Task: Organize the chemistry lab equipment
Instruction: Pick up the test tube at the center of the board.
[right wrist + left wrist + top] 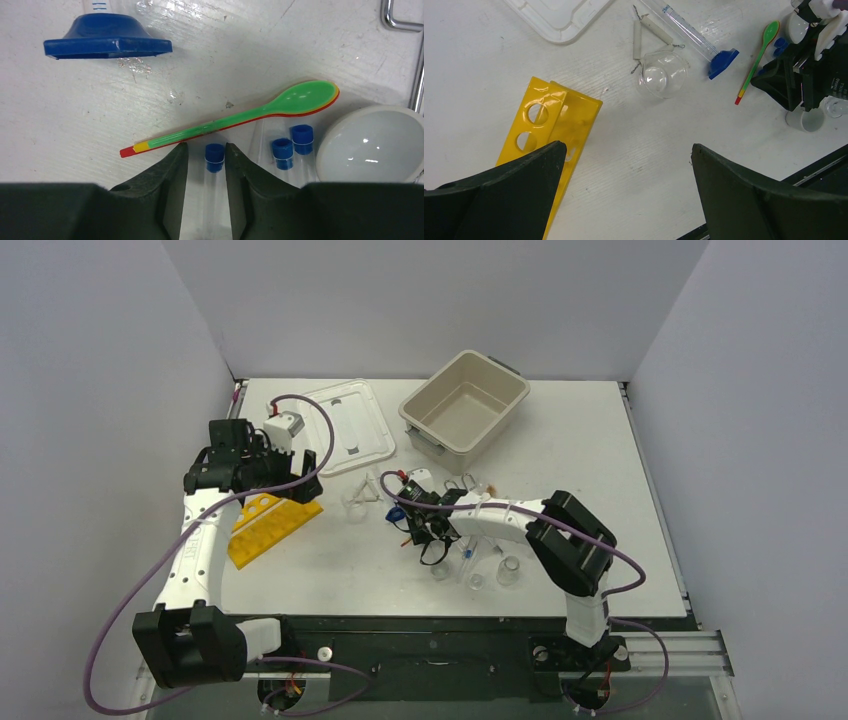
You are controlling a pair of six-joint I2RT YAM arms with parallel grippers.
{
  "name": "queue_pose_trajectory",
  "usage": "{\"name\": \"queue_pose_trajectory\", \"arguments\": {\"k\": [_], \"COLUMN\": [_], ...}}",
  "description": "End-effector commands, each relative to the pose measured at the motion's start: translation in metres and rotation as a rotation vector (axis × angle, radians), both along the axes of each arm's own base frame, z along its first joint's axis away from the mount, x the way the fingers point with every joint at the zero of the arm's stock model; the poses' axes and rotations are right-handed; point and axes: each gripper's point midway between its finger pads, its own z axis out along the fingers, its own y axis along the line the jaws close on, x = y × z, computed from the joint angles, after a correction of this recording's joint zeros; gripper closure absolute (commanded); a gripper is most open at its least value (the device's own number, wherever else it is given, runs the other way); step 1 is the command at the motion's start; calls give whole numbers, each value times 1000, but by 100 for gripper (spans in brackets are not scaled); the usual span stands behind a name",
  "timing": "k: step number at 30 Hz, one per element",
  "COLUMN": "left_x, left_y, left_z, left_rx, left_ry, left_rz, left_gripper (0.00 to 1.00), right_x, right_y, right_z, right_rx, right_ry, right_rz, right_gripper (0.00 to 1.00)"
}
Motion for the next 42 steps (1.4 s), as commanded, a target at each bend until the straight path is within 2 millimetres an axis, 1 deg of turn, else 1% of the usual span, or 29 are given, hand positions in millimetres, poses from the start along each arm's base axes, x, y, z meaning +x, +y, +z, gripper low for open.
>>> {"name": "queue_pose_trajectory", "arguments": {"k": [1, 2, 3, 5, 6, 7, 8, 9, 10, 11, 15, 17, 19, 20, 21, 22, 23, 24, 25, 26, 29, 30, 32, 35, 37, 38, 39, 41, 42], "left_x": [3, 3, 3, 3, 4, 4, 3, 3, 2, 2, -2, -8, -21, -33, -39, -45, -47, -48, -45, -46, -39, -40, -40, -50, -55, -60, -61, -63, -63], "left_y": [-1, -1, -2, -4, -4, -6, -7, -9, -10, -11, -18, -26, -41, -53, -57, -66, -70, -77, -81, -84, -93, -96, -101, -110, -114, -116, -117, -118, -118], "left_z": [22, 23, 24, 28, 30, 33, 34, 36, 37, 40, 47, 52, 59, 64, 66, 72, 75, 82, 87, 91, 108, 112, 124, 130, 130, 130, 127, 120, 114], "left_rx": [-4, -7, -10, -21, -29, -37, -44, -51, -56, -63, -95, -120, -170, -232, -251, -300, -337, -392, -413, -459, -538, -580, -610, -612, -617, -629, -637, -650, -653], "left_ry": [-65, -69, -76, -86, -87, -93, -89, -92, -90, -94, -100, -105, -93, -69, -73, -77, -67, -79, -123, -106, -184, -161, -202, -220, -214, -200, -183, -155, -140], "left_rz": [-19, -19, -20, -19, -17, -21, -23, -27, -27, -31, -55, -110, -211, -274, -311, -345, -340, -344, -359, -336, -350, -330, -352, -390, -413, -438, -449, -471, -468], "left_gripper": [3, 3, 3, 4, 4, 3, 3, 3, 3, 4, 3, 3, 3, 3, 3, 3, 3, 3, 3, 3, 3, 3, 4, 3, 3, 3, 3, 0, 3], "right_x": [-2, -1, 0, 6, 13, 14, 20, 21, 25, 26, 29, 28, 25, 26, 23, 25, 21, 21, 21, 19, 18, 15, 13, 11, 8, 8, 6, 4, 4], "right_y": [2, 4, 6, 11, 17, 17, 23, 23, 27, 30, 46, 53, 57, 61, 58, 62, 60, 65, 67, 67, 67, 70, 75, 80, 84, 85, 87, 91, 93], "right_z": [-9, -6, -2, 13, 29, 36, 54, 62, 80, 90, 154, 186, 225, 241, 257, 273, 282, 293, 311, 320, 342, 347, 349, 349, 349, 353, 349, 352, 352], "right_rx": [14, 21, 30, 54, 76, 78, 104, 106, 127, 137, 238, 298, 374, 418, 438, 492, 517, 580, 643, 673, 714, 719, 722, 739, 758, 783, 786, 817, 826], "right_ry": [16, 12, 4, -25, -55, -63, -96, -105, -131, -144, -238, -296, -375, -421, -471, -520, -552, -585, -616, -633, -688, -700, -717, -722, -730, -740, -739, -738, -738], "right_rz": [3, 4, 5, 6, 5, 3, 3, 2, 4, 5, 24, 31, 33, 28, 14, 2, -9, -26, -41, -73, -144, -151, -167, -180, -186, -194, -192, -196, -197], "right_gripper": [74, 77, 84, 91, 94, 99, 100, 100, 100, 100, 100, 100, 100, 100, 100, 100, 100, 100, 100, 100, 100, 100, 100, 100, 100, 100, 100, 100, 100]}}
